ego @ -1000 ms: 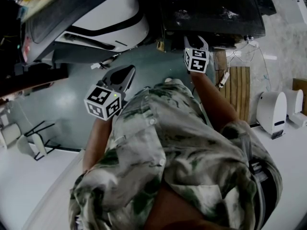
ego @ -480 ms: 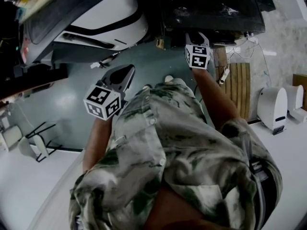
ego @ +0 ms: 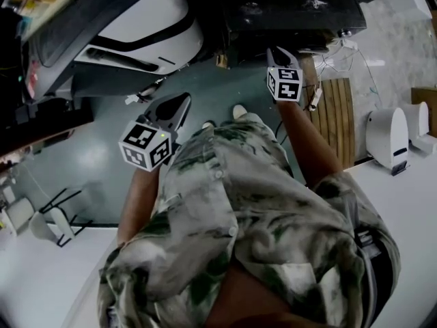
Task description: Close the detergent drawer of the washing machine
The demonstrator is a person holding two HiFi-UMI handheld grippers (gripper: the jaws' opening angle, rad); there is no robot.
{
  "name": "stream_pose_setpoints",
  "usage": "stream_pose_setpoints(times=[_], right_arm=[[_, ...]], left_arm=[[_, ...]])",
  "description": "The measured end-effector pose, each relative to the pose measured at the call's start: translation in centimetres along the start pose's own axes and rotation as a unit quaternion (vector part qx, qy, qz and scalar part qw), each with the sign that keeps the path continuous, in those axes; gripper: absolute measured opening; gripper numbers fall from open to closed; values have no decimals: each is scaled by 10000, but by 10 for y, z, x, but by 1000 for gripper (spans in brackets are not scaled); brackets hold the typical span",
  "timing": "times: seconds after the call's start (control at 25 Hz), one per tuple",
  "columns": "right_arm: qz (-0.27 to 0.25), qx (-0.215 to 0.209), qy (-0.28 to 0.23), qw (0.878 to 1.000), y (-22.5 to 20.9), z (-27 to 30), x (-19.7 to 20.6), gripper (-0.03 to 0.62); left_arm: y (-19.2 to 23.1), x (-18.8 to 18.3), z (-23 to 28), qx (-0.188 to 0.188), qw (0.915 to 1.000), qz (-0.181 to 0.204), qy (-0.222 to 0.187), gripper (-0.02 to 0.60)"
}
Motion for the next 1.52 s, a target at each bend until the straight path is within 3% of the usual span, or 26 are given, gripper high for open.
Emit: stream_pose_setpoints(times=[0.88,1.52], right_arm=[[186,-767,249,9966,144,-175,28,28],[51,-1185,220,9927,200,-223,35,23]], left_arm=[[7,59,-81,732,9970,250,-74,25],[3,81,-109,907,9953,313,-125,25]])
Point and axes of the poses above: the fingertips, and each gripper's own axes: z forward along the fingers, y to its left, x out of its underside, the point moved 6 cm from there along -z, backward along the fingers, and after that the axes turned 3 degrees about -y, right-handed, at the moved point
